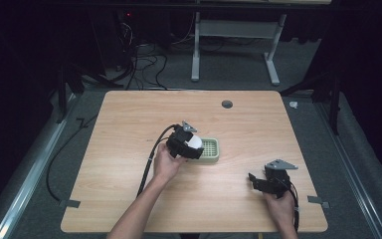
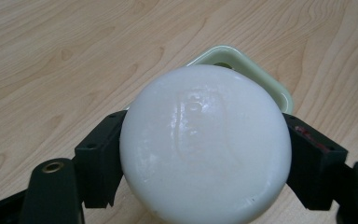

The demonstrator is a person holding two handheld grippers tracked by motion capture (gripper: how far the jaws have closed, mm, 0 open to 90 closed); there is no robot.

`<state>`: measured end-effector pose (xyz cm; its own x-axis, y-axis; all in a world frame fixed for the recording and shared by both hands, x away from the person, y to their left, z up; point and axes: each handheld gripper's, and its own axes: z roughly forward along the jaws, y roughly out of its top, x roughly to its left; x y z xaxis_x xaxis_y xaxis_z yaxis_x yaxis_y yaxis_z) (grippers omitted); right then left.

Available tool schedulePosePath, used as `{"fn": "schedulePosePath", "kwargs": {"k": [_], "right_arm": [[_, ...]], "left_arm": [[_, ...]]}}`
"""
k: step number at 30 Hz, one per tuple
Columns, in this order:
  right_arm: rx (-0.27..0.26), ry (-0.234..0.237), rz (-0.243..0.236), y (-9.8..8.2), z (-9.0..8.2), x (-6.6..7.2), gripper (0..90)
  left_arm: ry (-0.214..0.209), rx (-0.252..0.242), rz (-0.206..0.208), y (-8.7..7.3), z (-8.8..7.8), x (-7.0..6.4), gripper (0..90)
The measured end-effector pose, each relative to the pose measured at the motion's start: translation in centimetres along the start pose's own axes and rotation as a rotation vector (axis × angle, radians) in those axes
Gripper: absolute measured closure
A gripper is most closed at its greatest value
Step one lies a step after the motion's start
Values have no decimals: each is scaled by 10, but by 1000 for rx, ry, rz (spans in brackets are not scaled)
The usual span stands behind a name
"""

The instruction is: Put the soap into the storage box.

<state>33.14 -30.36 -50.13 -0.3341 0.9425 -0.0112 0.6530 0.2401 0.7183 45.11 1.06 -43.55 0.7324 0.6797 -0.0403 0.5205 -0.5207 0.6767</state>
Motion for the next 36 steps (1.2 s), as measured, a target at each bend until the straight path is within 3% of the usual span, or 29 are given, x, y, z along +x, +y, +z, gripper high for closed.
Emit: {"fn": "schedulePosePath", "kwargs": {"k": [17, 36], "right_arm": [[-2, 3, 1, 0, 0, 0, 283], [-2, 3, 1, 0, 0, 0, 283]], "left_arm": [[26, 29, -22, 2, 29, 1, 247], [47, 51, -30, 1, 41, 1, 246]]}}
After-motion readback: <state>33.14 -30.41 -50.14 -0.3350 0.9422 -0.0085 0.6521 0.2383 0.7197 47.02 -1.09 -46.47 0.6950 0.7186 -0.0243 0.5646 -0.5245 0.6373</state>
